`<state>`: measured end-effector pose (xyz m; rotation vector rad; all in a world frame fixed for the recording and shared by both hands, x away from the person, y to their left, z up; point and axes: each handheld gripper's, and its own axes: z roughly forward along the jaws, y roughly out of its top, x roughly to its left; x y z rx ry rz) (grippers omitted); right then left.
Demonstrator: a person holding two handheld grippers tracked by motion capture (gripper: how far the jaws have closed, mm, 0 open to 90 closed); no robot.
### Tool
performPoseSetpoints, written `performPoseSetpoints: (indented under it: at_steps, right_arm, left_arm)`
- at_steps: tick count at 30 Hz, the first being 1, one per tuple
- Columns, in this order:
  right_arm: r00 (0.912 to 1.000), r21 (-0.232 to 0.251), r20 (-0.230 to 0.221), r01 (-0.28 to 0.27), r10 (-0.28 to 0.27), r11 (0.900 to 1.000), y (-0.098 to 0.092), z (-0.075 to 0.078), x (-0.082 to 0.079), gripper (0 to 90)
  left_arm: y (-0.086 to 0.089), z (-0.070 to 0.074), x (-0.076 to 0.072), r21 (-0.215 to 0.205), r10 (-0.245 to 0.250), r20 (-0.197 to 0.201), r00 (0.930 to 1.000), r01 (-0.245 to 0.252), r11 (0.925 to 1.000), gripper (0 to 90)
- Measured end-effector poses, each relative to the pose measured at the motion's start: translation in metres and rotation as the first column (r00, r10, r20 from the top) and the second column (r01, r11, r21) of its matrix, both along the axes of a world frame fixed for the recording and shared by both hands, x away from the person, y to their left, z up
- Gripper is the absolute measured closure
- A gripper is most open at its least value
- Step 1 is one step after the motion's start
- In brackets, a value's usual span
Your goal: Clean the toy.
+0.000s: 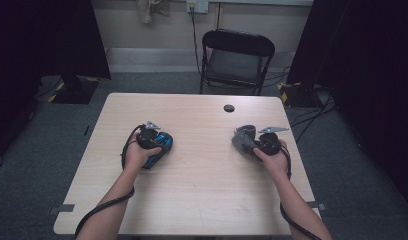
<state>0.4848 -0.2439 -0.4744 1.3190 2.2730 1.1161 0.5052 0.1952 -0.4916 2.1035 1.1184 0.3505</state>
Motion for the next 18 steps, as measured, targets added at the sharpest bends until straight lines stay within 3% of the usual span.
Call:
performPoseSetpoints:
  at_steps: [18]
  right_arm:
    - [0.9999,0.008,-0.011,-0.01,0.01,1.0,0.0012,0.0068,-0.0002,36.1]
  left_arm:
    - [0.0022,0.0059,-0.0029,0.003,0.004,-0.014,0.9999,-0.004,1.0,23.5]
